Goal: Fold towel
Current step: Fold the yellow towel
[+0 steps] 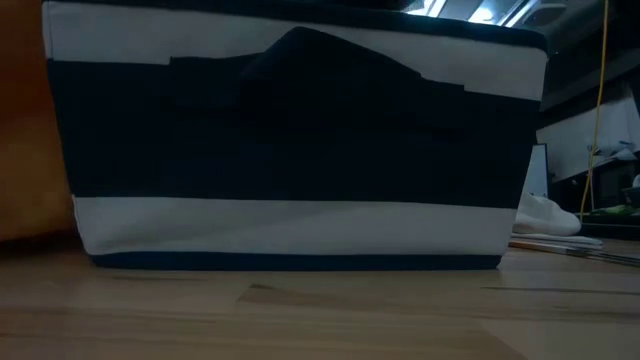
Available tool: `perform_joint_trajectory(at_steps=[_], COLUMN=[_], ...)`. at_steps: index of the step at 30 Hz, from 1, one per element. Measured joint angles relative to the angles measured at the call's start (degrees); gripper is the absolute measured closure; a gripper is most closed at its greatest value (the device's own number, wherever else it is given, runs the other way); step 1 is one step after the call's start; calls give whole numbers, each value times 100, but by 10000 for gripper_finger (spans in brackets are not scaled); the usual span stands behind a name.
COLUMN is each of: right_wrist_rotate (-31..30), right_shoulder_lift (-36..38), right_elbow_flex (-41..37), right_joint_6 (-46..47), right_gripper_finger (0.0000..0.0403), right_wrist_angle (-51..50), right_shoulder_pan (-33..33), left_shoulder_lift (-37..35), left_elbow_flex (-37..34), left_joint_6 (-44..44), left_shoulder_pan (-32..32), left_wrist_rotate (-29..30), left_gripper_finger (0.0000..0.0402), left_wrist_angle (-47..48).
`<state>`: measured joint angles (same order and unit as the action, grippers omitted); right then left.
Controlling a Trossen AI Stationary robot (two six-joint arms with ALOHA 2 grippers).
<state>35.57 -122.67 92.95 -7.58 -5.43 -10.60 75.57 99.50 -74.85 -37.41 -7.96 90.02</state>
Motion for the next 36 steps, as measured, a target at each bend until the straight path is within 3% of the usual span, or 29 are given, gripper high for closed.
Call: perform_joint_trajectory(at_steps=[4, 9, 15, 26, 36], right_wrist_rotate=[-136, -856, -1636, -2008, -2106], right_shoulder_lift=[0, 0, 0, 0, 0], right_elbow_flex=[1, 1, 0, 2, 603], right_joint_6=[-301, -471, -470, -60, -34], right_gripper_finger=[398, 395, 346, 219, 207], right_wrist_angle=[23, 140, 366, 581, 472], right_shoulder_pan=[-297, -611, -721, -694, -466], left_shoulder_lift=[0, 0, -4, -4, -4], left_elbow_flex=[0, -2, -2, -2, -2], left_joint_6=[-1, 10, 26, 27, 28], left_shoulder_pan=[0, 0, 0, 0, 0], left_wrist_rotate=[148, 220, 258, 261, 262], left_gripper_finger=[402, 402, 402, 402, 402], left_wrist_angle=[-1, -2, 0, 0, 0])
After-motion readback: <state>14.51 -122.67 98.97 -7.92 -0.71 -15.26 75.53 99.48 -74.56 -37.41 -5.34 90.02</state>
